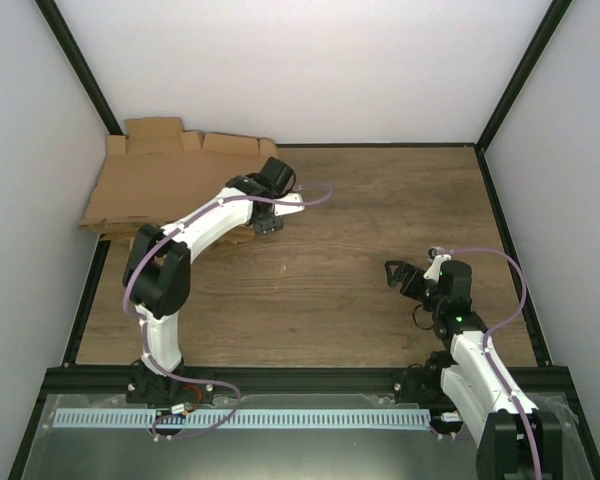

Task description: Fold the paper box

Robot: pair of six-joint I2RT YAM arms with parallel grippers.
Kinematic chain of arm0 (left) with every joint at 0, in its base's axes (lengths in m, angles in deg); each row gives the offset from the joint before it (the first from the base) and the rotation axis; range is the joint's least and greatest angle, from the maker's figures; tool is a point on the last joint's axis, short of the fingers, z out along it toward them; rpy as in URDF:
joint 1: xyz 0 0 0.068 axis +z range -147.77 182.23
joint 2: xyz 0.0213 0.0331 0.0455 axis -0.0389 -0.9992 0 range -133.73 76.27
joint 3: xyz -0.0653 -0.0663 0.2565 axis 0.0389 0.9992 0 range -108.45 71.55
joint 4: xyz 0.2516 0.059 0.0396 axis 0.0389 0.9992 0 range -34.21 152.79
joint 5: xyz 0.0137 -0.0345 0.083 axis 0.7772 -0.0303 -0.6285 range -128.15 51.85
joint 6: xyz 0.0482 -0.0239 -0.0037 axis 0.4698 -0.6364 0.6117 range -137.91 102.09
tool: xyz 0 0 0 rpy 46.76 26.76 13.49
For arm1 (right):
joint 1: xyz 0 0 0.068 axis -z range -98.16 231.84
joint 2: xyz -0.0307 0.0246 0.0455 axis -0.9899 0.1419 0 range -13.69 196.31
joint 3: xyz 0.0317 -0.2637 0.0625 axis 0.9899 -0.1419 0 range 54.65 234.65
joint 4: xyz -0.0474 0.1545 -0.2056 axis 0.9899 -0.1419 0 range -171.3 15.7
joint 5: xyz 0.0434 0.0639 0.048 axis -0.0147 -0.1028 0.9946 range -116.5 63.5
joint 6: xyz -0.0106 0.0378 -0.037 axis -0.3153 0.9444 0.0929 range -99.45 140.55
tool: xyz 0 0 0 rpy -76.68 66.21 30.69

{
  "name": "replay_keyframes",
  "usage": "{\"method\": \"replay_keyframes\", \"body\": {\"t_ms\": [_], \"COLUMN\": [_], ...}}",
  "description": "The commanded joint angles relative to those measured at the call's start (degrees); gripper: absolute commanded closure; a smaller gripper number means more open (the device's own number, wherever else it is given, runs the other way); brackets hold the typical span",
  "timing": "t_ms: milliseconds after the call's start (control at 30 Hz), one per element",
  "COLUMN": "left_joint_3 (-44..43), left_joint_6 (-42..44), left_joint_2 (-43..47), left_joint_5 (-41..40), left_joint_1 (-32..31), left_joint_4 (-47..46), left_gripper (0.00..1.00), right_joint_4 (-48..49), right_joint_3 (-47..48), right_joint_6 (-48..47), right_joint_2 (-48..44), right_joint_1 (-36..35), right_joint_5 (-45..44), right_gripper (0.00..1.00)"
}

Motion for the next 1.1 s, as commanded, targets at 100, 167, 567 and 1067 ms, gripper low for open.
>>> {"method": "replay_keyframes", "body": {"t_ms": [100, 167, 567, 1067], "left_joint_3": [-2.03, -2.14, -3.14, -3.64], "left_joint_6": [2.83, 3.08, 4.38, 5.27], "left_joint_2": [-3.62, -3.97, -6.53, -8.31], "left_joint_5": [-4.72, -4.77, -7.78, -7.86], "left_joint_1": [0.17, 0.12, 0.26, 0.81], "left_joint_4": [-1.11, -1.69, -3.14, -3.02], "left_gripper": [0.33, 0.33, 0.34, 0.33], "right_joint_4": [0.3, 0.31, 0.26, 0.25], "right_joint_3": [2.42, 2.42, 2.41, 2.42], "right_joint_6": [0.21, 0.21, 0.3, 0.29], "right_joint_2": [-0.4, -0.53, -0.7, -0.62], "right_joint_1": [-0.46, -0.46, -0.46, -0.46], "right_joint_5": [-0.25, -0.3, -0.37, -0.57], "right_gripper": [0.0, 0.0, 0.0, 0.0]}}
